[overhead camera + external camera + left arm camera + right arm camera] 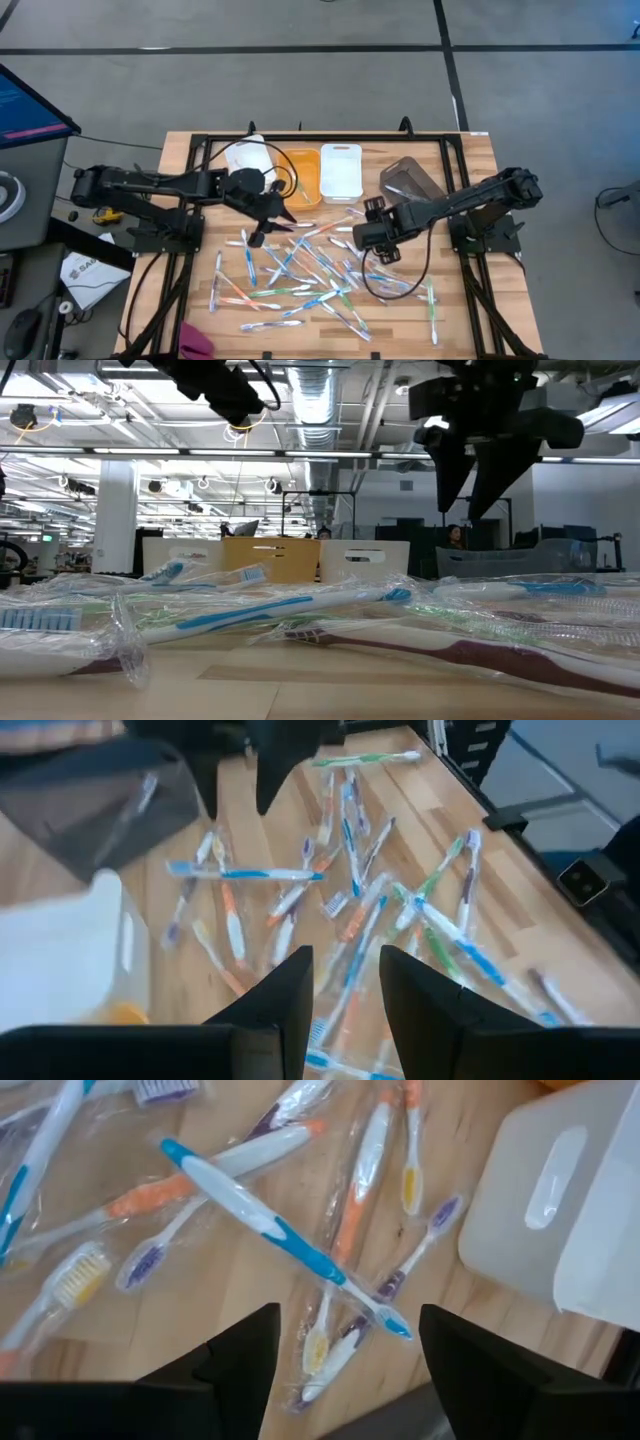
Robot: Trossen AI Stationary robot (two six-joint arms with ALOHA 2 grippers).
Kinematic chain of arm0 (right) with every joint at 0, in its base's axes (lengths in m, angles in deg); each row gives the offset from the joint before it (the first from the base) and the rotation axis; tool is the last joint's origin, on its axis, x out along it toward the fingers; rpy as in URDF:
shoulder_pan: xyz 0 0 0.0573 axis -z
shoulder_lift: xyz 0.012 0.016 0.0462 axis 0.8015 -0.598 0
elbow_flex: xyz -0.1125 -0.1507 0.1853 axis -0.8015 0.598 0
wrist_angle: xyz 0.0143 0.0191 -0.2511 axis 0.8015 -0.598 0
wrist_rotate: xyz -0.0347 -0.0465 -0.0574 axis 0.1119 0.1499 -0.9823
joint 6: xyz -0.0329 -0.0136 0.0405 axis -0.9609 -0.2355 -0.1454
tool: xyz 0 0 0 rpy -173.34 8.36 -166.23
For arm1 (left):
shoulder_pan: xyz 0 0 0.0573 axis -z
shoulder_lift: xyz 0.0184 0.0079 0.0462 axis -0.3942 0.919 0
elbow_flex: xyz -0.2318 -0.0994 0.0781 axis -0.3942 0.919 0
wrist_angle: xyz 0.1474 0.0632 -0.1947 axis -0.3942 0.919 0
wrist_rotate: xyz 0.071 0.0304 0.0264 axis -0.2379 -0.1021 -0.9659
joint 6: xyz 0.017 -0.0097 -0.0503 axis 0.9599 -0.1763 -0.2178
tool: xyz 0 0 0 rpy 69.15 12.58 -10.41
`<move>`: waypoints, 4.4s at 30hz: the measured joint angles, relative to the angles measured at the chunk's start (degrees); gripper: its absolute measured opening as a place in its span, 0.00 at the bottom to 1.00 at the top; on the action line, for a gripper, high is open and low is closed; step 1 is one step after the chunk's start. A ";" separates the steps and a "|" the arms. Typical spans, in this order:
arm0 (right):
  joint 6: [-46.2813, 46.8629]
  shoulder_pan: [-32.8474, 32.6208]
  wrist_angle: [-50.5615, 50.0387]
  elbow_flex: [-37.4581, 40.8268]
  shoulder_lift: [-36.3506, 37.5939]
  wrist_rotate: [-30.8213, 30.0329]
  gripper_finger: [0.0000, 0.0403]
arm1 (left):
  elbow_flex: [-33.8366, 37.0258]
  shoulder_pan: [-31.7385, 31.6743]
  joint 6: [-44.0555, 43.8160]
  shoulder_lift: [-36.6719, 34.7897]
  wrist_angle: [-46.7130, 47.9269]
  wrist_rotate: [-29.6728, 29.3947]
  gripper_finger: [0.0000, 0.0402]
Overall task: Pick & Place Toothbrushes
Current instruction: Put the white blue toothbrush into the right white bin
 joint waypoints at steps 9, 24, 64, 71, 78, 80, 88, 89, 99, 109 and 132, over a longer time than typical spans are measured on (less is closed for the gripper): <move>1.41 1.74 0.42 0.00 0.02 -0.40 0.51 | -0.01 2.31 -1.52 -4.33 10.51 0.05 0.28; -4.21 3.30 1.64 0.00 0.04 7.14 0.40 | -0.01 6.15 -3.69 -9.29 10.46 0.03 0.28; -15.38 4.83 15.11 8.48 0.07 11.56 0.36 | 4.63 6.37 -3.56 -8.72 7.43 0.01 0.28; -15.72 4.83 15.06 8.48 0.07 11.58 0.36 | 4.63 6.37 -3.56 -8.72 7.38 0.01 0.28; -15.79 4.83 15.06 8.48 0.04 11.58 0.36 | 4.63 6.37 -3.56 -8.73 7.24 0.01 0.28; -15.79 4.71 15.07 8.48 0.04 11.59 0.36 | 4.63 6.35 -3.56 -8.72 7.21 0.01 0.28; -15.82 3.31 15.49 8.52 -1.81 11.69 0.36 | 4.63 6.35 -2.70 -8.74 7.10 0.01 0.28; -15.94 3.25 15.48 8.51 -2.46 11.65 0.36 | 4.63 6.35 -2.70 -8.72 7.08 0.01 0.28; -18.95 4.29 16.70 8.41 -10.14 11.08 0.35 | 4.63 6.35 -2.70 -8.74 6.88 0.00 0.28; -18.96 4.87 16.80 8.53 -10.86 11.27 0.28 | 4.63 6.35 -2.69 -8.73 6.73 0.00 0.28; -16.33 0.40 3.25 -2.19 -8.46 4.13 0.03 | 5.97 6.35 -2.68 -8.74 6.20 0.00 0.28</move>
